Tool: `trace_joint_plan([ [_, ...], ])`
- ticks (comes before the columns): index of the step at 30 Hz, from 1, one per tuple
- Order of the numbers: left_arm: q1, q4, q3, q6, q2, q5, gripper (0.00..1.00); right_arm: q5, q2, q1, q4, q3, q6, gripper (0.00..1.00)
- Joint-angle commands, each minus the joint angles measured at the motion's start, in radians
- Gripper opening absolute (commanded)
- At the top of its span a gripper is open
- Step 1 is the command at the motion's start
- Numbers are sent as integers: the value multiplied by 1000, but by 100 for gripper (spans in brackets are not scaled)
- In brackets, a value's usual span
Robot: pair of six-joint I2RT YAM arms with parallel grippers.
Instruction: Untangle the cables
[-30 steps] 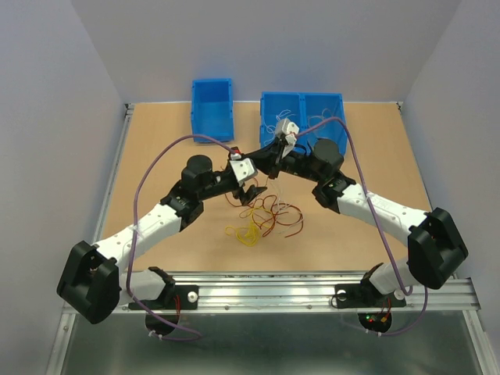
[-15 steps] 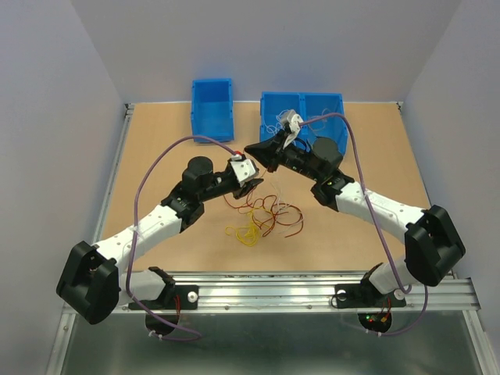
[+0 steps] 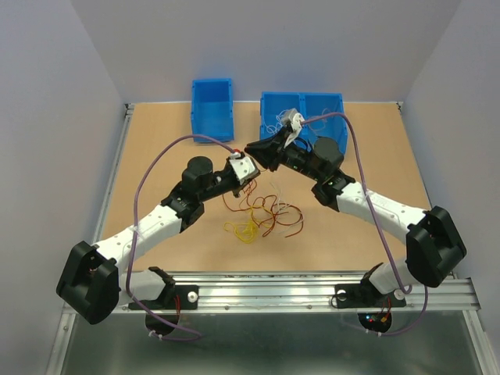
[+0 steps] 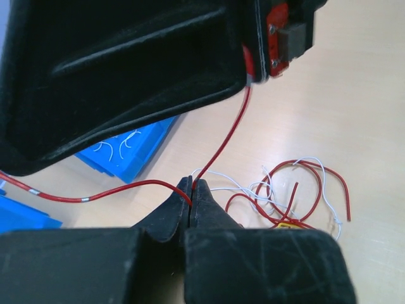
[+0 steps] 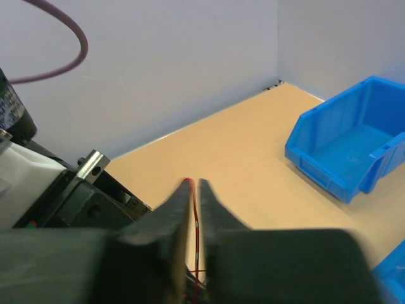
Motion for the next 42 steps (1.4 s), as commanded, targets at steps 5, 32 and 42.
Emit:
trace_joint_plan([
  [5, 18, 25, 35, -68, -37, -42, 0, 125, -93, -4, 68, -14, -49, 69],
  [32, 121, -399, 728, -377, 49, -21, 0, -195, 128, -6, 350, -24, -297, 98],
  [42, 121, -446, 977, -375, 156, -76, 0, -226, 343, -6, 352, 154, -256, 42],
])
